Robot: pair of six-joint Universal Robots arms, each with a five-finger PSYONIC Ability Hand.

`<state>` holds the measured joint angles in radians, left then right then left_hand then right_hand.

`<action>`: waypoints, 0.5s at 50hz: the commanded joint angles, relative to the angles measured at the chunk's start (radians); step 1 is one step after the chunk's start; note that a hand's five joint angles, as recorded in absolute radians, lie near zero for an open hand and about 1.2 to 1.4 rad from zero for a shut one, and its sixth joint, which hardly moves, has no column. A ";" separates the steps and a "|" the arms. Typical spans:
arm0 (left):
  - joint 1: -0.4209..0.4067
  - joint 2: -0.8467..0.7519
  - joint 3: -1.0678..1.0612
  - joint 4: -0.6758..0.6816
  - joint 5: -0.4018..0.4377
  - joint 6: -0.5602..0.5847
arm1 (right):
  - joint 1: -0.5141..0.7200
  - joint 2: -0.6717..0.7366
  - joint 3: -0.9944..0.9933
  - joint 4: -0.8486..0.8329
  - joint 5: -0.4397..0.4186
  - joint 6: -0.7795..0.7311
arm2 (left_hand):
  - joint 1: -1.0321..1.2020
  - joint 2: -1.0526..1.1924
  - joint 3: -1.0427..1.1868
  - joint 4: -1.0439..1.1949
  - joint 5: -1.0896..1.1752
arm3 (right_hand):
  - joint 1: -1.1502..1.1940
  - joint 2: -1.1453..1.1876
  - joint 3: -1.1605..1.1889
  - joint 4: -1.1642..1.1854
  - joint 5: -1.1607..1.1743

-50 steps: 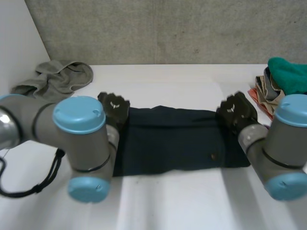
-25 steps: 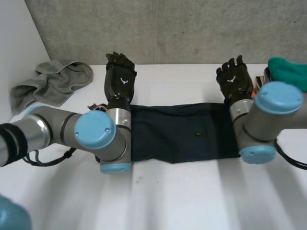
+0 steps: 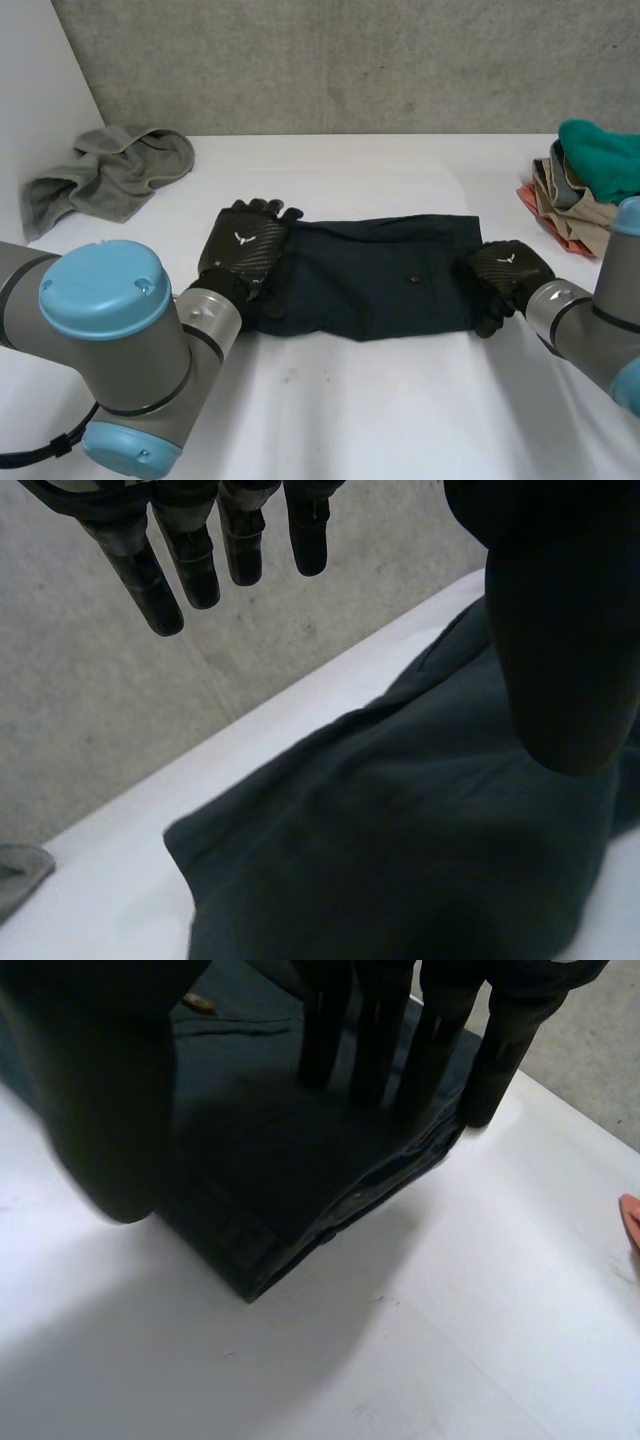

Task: Fold the laundry.

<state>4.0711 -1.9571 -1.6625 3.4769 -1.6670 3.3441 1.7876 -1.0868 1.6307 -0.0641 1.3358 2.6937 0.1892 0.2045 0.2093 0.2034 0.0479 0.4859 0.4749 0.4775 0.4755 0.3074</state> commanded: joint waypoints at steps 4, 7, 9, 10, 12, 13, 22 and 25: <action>0.005 0.009 0.010 -0.022 0.001 -0.008 | -0.007 0.041 -0.005 -0.105 0.040 -0.008 | 0.004 -0.012 -0.016 -0.010 -0.029 | 0.910 0.921 0.919 0.921 0.914; 0.005 0.030 0.007 -0.027 0.001 -0.011 | -0.008 0.028 0.008 -0.105 0.098 -0.021 | 0.001 -0.014 -0.019 -0.013 -0.032 | 0.910 0.921 0.919 0.921 0.914; 0.005 0.052 0.000 -0.029 0.000 -0.009 | -0.011 -0.028 0.034 -0.108 0.144 -0.064 | 0.001 -0.014 -0.019 -0.013 -0.032 | 0.910 0.921 0.919 0.921 0.914; 0.005 0.061 -0.002 -0.029 0.000 -0.008 | -0.017 -0.054 0.043 -0.106 0.155 -0.090 | 0.001 -0.014 -0.019 -0.013 -0.032 | 0.910 0.921 0.919 0.921 0.914; 0.005 0.076 -0.005 -0.030 0.000 -0.009 | -0.039 -0.102 0.060 -0.102 0.175 -0.159 | 0.001 -0.014 -0.019 -0.013 -0.032 | 0.910 0.921 0.919 0.921 0.914; 0.005 0.092 -0.008 -0.030 0.000 -0.009 | -0.060 -0.142 0.078 -0.106 0.195 -0.251 | -0.002 -0.017 -0.022 -0.016 -0.035 | 0.910 0.921 0.919 0.921 0.914; 0.020 0.153 -0.019 -0.045 -0.003 -0.014 | 0.034 -0.157 0.049 -0.195 0.186 -0.515 | -0.011 -0.026 -0.031 -0.025 -0.044 | 0.910 0.921 0.919 0.921 0.914; 0.046 0.179 -0.023 -0.056 -0.003 -0.015 | 0.191 -0.133 0.014 -0.305 0.143 -0.532 | -0.011 -0.026 -0.031 -0.025 -0.044 | 0.910 0.921 0.919 0.921 0.914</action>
<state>4.0846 -1.8160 -1.6790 3.4357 -1.6697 3.3316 1.7736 -1.2499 1.6979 -0.2242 1.5347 2.2141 0.1891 0.2045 0.2093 0.2034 0.0478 1.0431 1.1494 1.1666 1.2003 0.9608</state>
